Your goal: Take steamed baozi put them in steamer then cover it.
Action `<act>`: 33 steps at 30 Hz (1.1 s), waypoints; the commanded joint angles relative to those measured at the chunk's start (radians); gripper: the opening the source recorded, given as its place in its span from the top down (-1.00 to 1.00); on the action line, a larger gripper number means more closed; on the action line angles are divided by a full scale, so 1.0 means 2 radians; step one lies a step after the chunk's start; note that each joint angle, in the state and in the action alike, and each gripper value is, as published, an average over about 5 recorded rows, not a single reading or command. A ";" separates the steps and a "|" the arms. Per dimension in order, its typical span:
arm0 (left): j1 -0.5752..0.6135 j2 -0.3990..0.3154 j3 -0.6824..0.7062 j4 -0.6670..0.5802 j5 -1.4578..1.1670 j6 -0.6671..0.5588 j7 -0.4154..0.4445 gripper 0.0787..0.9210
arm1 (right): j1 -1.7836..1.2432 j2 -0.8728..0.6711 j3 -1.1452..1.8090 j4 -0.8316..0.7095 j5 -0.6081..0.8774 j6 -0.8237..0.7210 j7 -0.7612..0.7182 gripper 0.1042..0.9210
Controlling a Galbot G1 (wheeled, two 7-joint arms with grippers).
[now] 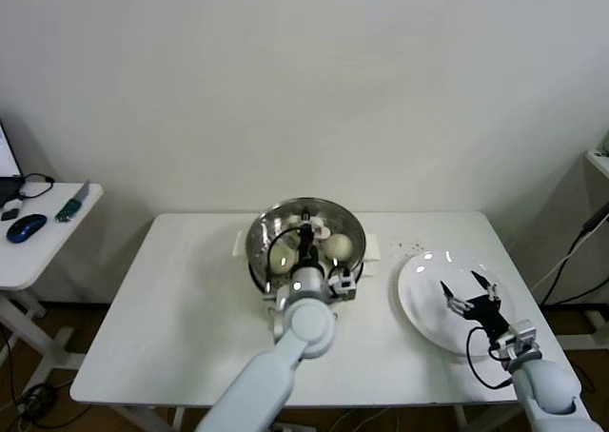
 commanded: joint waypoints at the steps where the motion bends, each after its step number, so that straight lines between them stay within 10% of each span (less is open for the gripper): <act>1: 0.002 0.005 0.001 0.002 -0.004 0.025 -0.002 0.83 | 0.000 0.003 0.000 0.000 -0.004 0.000 -0.001 -0.76; 13: 0.004 0.023 0.006 -0.022 -0.027 0.025 -0.002 0.71 | 0.000 0.004 0.000 0.002 -0.004 -0.003 -0.003 -0.76; 33: 0.096 0.095 -0.019 -0.219 -0.098 0.025 -0.004 -0.64 | 0.003 -0.002 -0.003 0.014 -0.014 -0.046 0.002 -0.76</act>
